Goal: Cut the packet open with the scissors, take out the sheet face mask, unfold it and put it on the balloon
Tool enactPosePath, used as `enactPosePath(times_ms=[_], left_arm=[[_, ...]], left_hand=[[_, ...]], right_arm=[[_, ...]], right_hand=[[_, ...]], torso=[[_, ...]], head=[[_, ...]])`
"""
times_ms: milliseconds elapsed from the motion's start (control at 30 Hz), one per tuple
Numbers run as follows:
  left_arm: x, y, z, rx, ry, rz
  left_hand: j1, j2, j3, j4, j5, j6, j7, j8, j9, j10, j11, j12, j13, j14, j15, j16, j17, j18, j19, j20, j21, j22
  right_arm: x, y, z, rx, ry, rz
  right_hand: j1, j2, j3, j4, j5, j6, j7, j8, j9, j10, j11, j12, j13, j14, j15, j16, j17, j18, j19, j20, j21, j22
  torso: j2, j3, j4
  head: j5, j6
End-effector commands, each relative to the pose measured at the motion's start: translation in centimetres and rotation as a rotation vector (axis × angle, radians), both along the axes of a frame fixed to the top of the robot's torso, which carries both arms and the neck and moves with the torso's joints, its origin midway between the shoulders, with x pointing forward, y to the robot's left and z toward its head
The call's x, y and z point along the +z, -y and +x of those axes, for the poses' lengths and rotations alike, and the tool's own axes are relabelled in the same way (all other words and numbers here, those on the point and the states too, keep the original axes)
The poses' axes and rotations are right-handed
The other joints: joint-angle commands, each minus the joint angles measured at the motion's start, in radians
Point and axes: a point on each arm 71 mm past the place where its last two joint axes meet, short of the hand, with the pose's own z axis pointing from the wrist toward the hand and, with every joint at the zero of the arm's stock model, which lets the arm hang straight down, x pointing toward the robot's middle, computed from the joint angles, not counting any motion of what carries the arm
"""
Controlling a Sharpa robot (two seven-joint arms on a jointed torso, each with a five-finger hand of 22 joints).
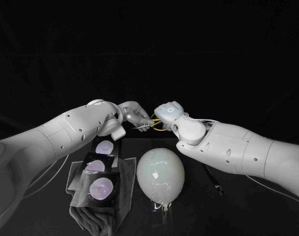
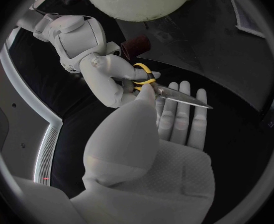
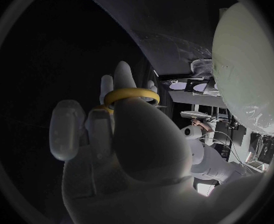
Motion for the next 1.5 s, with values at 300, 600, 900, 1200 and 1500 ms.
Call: enactPosePath(times_ms=[300,600,900,1200,1500], left_arm=[[0.1,0.4,-0.2,-0.024,-0.002,-0.025],[0.0,0.3,-0.2,-0.009,-0.017,-0.033],[-0.1,0.2,-0.2,0.003,-0.029,-0.022],[-0.3,-0.1,-0.2,0.031,-0.043,-0.002],[-0.4,-0.5,-0.1,0.06,-0.034,0.031]], left_hand=[[0.095,-0.018,0.154,-0.017,-0.001,0.056,-0.024,0.054,0.048,0.116,-0.032,0.001,0.001,0.077,-0.032,0.036,0.05,0.036,0.054,-0.009,0.052,0.025],[0.054,-0.076,0.289,-0.007,-0.001,0.047,-0.026,0.084,0.1,0.153,-0.038,-0.012,0.004,0.091,-0.038,0.036,0.087,0.035,0.042,-0.013,0.092,0.051],[-0.008,-0.114,0.393,-0.036,-0.001,0.035,-0.023,0.107,0.155,0.173,-0.038,-0.019,0.011,0.1,-0.039,0.039,0.124,0.041,0.065,-0.03,0.172,0.098],[-0.064,-0.127,0.453,-0.078,-0.001,0.03,-0.024,0.112,0.195,0.184,-0.04,-0.024,0.016,0.105,-0.042,0.037,0.151,0.029,0.03,-0.05,0.266,0.162],[-0.095,-0.134,0.489,-0.105,-0.002,0.027,-0.023,0.112,0.219,0.189,-0.039,-0.025,0.021,0.107,-0.043,0.035,0.168,0.025,-0.002,-0.053,0.316,0.199]], right_arm=[[0.4,0.1,-0.1,0.01,0.036,0.019],[0.4,0.3,-0.1,0.038,0.003,0.086],[0.5,0.2,-0.7,0.131,-0.051,0.187],[0.7,0.8,-1.1,0.183,-0.078,0.24],[0.9,1.1,-1.4,0.221,-0.069,0.251]], right_hand=[[0.138,0.187,0.007,0.005,-0.007,0.006,0.001,-0.013,0.0,0.081,-0.044,-0.014,-0.012,0.046,-0.002,-0.002,-0.011,-0.01,0.003,0.0,-0.011,0.185],[0.051,0.161,-0.092,0.109,-0.033,-0.086,0.039,-0.113,-0.083,-0.034,0.001,-0.178,-0.142,0.004,0.041,-0.079,-0.171,0.02,-0.08,0.028,-0.189,0.131],[0.013,0.021,-0.03,0.256,-0.034,-0.167,0.016,-0.107,-0.261,-0.15,0.001,-0.181,-0.368,-0.156,0.042,-0.555,-0.757,0.117,-0.326,0.042,-0.895,-0.196],[-0.07,-0.091,0.145,0.255,-0.032,-0.151,0.012,-0.104,-0.327,-0.178,-0.002,-0.181,-0.438,-0.043,0.031,-0.44,-0.559,0.093,-0.175,0.027,-0.781,-0.17],[-0.134,-0.183,0.29,0.255,0.027,-0.121,-0.01,-0.099,-0.372,-0.146,-0.026,-0.179,-0.439,-0.116,0.014,-0.603,-0.704,0.115,-0.242,0.023,-0.981,-0.244]], torso=[[0.0,-0.0001,-0.0003],[-0.001,-0.0001,-0.0004],[0.0,0.0006,0.001],[0.0,0.0006,-0.0006],[-0.001,0.0009,-0.0002]], head=[[0.002,-0.002],[0.005,-0.001],[0.005,-0.003],[0.01,-0.007],[0.015,-0.012]])
